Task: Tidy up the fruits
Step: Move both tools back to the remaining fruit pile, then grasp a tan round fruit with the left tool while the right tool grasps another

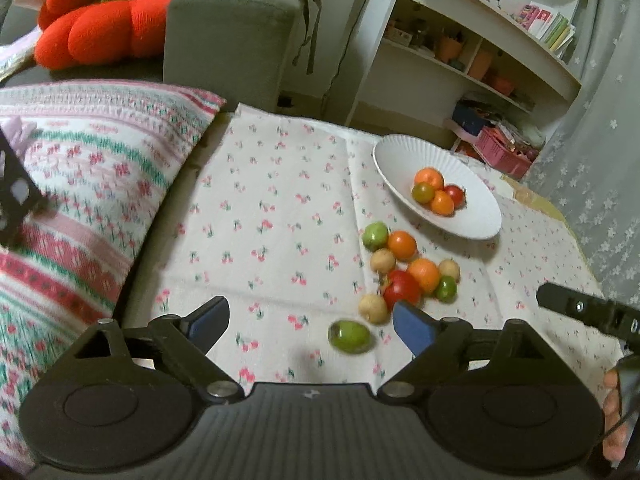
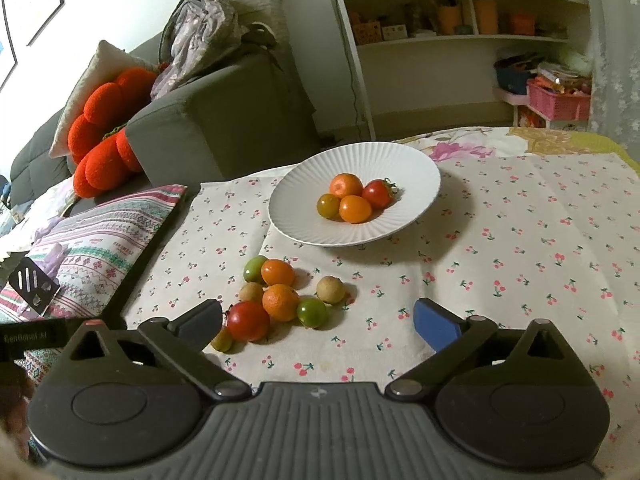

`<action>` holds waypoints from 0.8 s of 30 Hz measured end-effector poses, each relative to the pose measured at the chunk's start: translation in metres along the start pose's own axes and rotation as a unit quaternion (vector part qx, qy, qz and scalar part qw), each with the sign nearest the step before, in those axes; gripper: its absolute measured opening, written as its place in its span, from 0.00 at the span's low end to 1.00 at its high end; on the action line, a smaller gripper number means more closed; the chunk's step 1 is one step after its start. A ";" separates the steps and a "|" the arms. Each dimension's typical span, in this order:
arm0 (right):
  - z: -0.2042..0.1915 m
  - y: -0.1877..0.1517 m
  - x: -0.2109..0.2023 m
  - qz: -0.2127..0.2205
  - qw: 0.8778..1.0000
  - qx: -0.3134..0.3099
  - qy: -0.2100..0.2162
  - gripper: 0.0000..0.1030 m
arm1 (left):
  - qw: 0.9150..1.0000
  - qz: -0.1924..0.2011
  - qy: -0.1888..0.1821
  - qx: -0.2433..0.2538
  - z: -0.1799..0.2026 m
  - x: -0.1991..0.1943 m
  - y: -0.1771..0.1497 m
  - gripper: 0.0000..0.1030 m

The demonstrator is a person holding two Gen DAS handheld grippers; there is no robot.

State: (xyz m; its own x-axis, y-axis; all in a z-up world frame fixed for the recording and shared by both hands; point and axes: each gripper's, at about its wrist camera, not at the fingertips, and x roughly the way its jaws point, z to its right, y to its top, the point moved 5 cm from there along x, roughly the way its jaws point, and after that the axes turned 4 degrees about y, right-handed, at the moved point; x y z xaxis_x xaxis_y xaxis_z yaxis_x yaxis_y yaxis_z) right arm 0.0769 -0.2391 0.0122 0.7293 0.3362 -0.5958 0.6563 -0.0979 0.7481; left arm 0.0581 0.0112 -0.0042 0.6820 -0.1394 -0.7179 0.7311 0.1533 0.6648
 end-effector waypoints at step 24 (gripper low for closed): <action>-0.003 -0.023 0.007 -0.038 0.999 -0.002 -0.015 0.96 | 0.988 -0.051 -0.049 0.140 0.071 0.031 -0.078 0.23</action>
State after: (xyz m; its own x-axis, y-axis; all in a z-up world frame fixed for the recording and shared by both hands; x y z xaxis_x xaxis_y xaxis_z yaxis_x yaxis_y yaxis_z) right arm 0.0664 -0.2312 -0.0084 0.6830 0.3135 -0.6597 0.7093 -0.0688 0.7016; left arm 0.0238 -0.0750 -0.0639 0.5927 -0.2364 -0.7700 0.7631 -0.1411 0.6307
